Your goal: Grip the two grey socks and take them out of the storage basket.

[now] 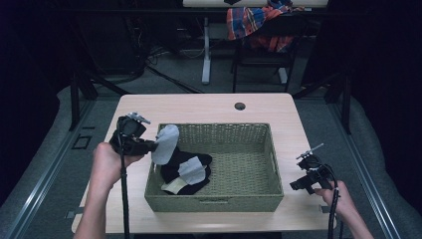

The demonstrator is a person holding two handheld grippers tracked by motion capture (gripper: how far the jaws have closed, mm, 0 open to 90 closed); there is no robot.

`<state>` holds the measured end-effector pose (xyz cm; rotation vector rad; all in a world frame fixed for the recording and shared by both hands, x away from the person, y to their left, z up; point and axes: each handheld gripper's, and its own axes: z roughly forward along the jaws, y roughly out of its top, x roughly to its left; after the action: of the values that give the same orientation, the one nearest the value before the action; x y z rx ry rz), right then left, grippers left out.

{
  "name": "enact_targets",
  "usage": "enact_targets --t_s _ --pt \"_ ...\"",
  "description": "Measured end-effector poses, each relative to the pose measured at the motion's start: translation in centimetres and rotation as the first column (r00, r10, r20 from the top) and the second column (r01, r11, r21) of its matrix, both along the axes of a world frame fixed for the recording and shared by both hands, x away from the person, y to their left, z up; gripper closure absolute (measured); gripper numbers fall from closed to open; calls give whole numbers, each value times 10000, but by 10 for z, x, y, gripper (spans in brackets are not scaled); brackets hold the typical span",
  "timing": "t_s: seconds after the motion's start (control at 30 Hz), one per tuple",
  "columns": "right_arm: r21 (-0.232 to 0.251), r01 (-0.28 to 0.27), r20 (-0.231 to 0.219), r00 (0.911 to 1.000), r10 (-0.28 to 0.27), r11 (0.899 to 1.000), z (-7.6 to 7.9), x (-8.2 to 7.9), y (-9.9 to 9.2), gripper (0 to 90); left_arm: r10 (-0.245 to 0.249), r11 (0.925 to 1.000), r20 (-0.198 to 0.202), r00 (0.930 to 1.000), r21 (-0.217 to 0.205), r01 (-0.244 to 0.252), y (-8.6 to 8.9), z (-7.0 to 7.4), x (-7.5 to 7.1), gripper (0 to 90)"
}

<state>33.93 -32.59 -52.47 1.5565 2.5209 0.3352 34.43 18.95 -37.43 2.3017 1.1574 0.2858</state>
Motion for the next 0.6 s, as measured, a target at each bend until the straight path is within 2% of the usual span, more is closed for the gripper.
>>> enact_targets --t_s 0.37,0.43,0.47,0.6 --pt "92 -62 180 9998 61 9999 0 -1 -1 152 571 9984 190 9982 6 -572 27 6 -6 857" --pt "-29 -84 113 9999 84 10000 0 -1 0 159 726 9974 223 9971 -36 -725 33 7 -7 857" --pt "98 53 259 9996 -56 9999 -2 -2 0 154 833 9965 246 9962 -18 -833 37 8 -8 857" --pt "26 -129 185 9997 129 9999 0 -2 1 154 1219 9925 340 9920 7 -1220 51 8 -9 856"
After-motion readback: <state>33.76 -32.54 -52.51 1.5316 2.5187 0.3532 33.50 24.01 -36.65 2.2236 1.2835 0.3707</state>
